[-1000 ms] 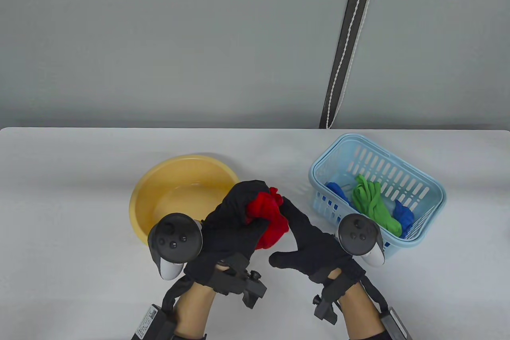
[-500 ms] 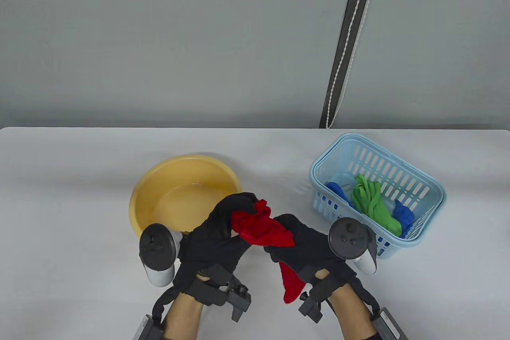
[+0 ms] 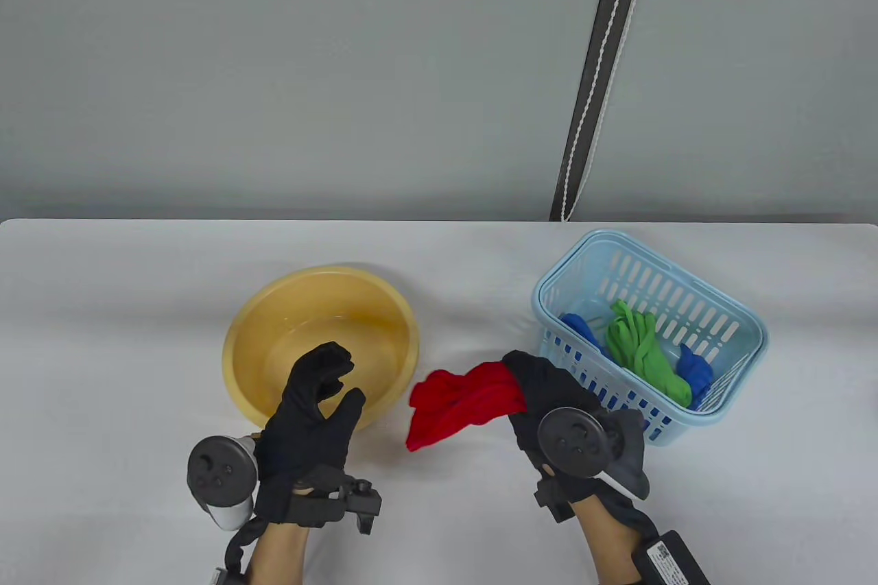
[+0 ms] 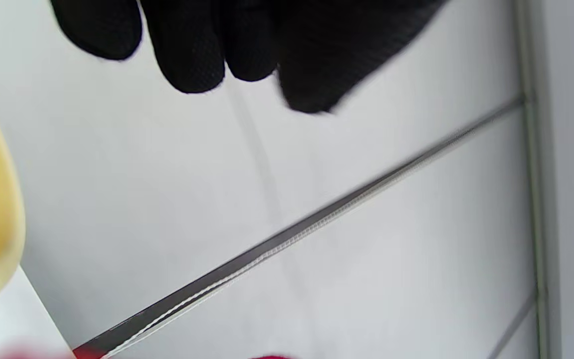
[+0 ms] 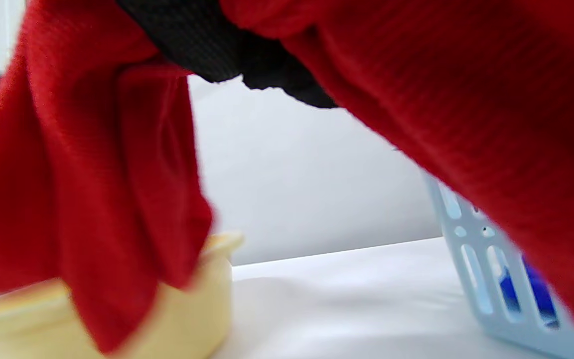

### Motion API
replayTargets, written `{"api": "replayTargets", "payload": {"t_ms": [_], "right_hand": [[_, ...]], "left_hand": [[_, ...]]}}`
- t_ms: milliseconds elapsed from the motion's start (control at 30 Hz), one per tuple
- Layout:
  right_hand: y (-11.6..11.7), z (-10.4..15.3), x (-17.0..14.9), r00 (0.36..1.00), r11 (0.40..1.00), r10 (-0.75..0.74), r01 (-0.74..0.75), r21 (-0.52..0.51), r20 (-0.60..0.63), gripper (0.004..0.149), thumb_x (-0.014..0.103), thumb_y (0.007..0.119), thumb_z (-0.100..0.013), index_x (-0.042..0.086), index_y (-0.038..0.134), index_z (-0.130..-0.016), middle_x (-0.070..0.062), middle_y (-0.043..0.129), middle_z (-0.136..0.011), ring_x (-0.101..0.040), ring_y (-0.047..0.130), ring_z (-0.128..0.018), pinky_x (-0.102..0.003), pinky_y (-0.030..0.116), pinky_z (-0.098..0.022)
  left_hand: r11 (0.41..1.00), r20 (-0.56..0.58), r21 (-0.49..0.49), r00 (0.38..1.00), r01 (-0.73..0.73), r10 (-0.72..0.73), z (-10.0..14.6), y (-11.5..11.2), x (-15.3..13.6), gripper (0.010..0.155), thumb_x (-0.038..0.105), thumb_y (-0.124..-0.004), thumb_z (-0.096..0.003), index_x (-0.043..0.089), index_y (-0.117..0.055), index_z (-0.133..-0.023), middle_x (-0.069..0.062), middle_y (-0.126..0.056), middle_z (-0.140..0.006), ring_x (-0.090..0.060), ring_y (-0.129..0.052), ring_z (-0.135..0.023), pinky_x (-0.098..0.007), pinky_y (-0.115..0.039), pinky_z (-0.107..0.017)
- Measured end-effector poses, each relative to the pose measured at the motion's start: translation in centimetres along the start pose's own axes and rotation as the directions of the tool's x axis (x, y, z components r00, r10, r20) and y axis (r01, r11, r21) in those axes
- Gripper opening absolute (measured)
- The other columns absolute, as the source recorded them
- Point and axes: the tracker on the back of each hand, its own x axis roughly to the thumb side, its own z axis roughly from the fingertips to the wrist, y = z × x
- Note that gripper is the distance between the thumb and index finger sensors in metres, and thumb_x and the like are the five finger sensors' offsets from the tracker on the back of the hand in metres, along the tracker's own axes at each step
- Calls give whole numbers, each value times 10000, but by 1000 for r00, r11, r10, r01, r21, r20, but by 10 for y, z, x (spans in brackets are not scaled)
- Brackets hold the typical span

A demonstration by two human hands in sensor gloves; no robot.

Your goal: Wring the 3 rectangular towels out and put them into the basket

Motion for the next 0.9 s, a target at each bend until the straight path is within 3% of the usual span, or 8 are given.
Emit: {"api": "replayTargets", "payload": {"t_ms": [100, 233, 333, 400, 533, 633, 800, 900], "right_hand": [[7, 1, 12, 998, 999, 35, -37, 35, 54, 461, 311, 842, -574, 220, 648, -982, -90, 888, -768, -267, 969, -529, -481, 834, -431], [13, 4, 26, 992, 996, -63, 55, 76, 107, 454, 324, 876, -549, 244, 700, -959, -72, 908, -754, -261, 981, -526, -480, 841, -434], [11, 4, 30, 974, 974, -211, 202, 104, 86, 462, 328, 904, -535, 250, 722, -952, -66, 913, -747, -260, 984, -525, -483, 843, -435], [9, 2, 27, 952, 949, -302, 295, 113, 50, 480, 327, 930, -517, 253, 735, -950, -62, 914, -747, -259, 985, -535, -488, 843, -443], [9, 1, 7, 818, 814, -570, 575, 85, -80, 568, 297, 1005, -459, 239, 738, -957, -63, 902, -780, -273, 978, -602, -536, 817, -498], [10, 2, -6, 699, 701, -697, 711, 58, -157, 607, 252, 1029, -440, 234, 728, -966, -73, 881, -811, -289, 961, -643, -568, 791, -531], [16, 3, -19, 507, 517, -824, 856, 31, -254, 626, 193, 1032, -433, 232, 719, -973, -87, 859, -843, -302, 944, -674, -573, 780, -544], [20, 6, -24, 411, 429, -866, 903, 2, -286, 634, 171, 1027, -435, 230, 711, -982, -103, 847, -860, -310, 935, -686, -570, 776, -547]], "left_hand": [[946, 53, -309, 995, 101, -89, 0, -40, 9, 897, 552, -910, -462, 163, -474, -1142, -201, -562, -1186, -473, -693, -1020, -681, -641, -697], [835, 29, -520, 981, 178, -190, 1, -78, 4, 1159, 632, -910, -426, 104, -205, -1178, -273, -374, -1231, -539, -514, -1088, -726, -534, -730], [825, -35, -540, 975, 166, -220, 0, -89, -9, 1087, 567, -949, -435, 99, -307, -1176, -160, -703, -1138, -473, -744, -1018, -704, -627, -700], [808, -80, -578, 977, 117, -199, 1, -95, -14, 780, 457, -964, -467, 154, -606, -1090, -48, -946, -880, -369, -971, -819, -626, -755, -649], [832, -115, -544, 973, 107, -200, 2, -99, -13, 381, 371, -917, -514, 256, -811, -861, -28, -964, -800, -340, -1018, -719, -587, -806, -614], [823, -111, -556, 970, 118, -215, 3, -100, -13, 374, 350, -899, -522, 255, -790, -867, -56, -934, -899, -289, -1060, -624, -549, -861, -556], [814, -157, -574, 963, 90, -218, 2, -105, -16, 376, 361, -867, -542, 262, -782, -895, -66, -998, -757, -172, -1008, -293, -451, -912, -348], [825, -135, -551, 961, 129, -241, 2, -109, -21, 513, 524, -848, -528, 242, -775, -951, 2, -1023, -631, -134, -987, -210, -409, -919, -268]]}}
